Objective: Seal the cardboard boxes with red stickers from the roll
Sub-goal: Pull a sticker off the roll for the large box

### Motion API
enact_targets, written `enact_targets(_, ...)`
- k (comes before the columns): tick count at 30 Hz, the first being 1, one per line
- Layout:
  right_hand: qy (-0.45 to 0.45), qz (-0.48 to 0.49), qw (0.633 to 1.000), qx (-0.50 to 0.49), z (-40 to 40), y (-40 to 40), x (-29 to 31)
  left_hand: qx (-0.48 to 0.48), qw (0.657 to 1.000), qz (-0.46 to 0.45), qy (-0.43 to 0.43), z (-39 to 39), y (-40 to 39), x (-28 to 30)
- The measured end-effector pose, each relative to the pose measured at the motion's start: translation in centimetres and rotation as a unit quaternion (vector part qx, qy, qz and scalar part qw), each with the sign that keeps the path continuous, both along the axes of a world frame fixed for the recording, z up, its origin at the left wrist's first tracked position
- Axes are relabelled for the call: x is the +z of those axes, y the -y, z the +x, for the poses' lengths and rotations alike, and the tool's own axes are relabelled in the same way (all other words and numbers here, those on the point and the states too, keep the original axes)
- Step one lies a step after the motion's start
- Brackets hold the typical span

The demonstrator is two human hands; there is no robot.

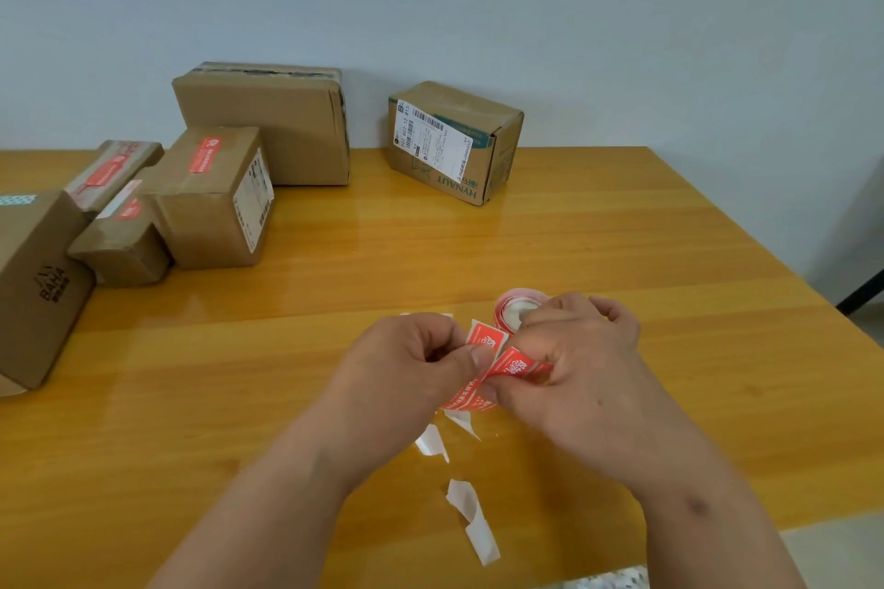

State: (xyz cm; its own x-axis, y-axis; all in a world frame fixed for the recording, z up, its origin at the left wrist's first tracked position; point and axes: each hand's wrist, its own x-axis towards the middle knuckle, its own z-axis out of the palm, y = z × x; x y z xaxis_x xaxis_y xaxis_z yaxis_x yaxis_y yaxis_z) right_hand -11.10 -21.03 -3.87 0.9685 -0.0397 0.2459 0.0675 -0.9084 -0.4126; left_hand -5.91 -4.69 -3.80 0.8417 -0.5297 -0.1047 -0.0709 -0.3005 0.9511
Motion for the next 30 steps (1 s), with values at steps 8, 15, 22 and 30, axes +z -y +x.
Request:
enact_targets(8, 0.023, -0.017, 1.000, -0.009, -0.2, -0.1, 0.1, 0.033, 0.999, -0.007, -0.023, 0.0, 0.2, -0.1)
enact_targets(15, -0.024, -0.004, 1.000, -0.006, -0.2, 0.0, 0.9, -0.025, 0.999, 0.004, -0.031, 0.3, -0.6, 0.4)
enact_targets(22, -0.058, 0.037, 0.998, -0.011, -0.5, 0.4, 1.8, -0.023, 0.999, -0.007, -0.027, 0.2, -0.3, 0.3)
enact_targets(30, -0.076, 0.011, 0.997, -0.019, -0.2, 0.2, 2.1, 0.003, 1.000, 0.001, -0.001, 0.0, 0.2, 0.4)
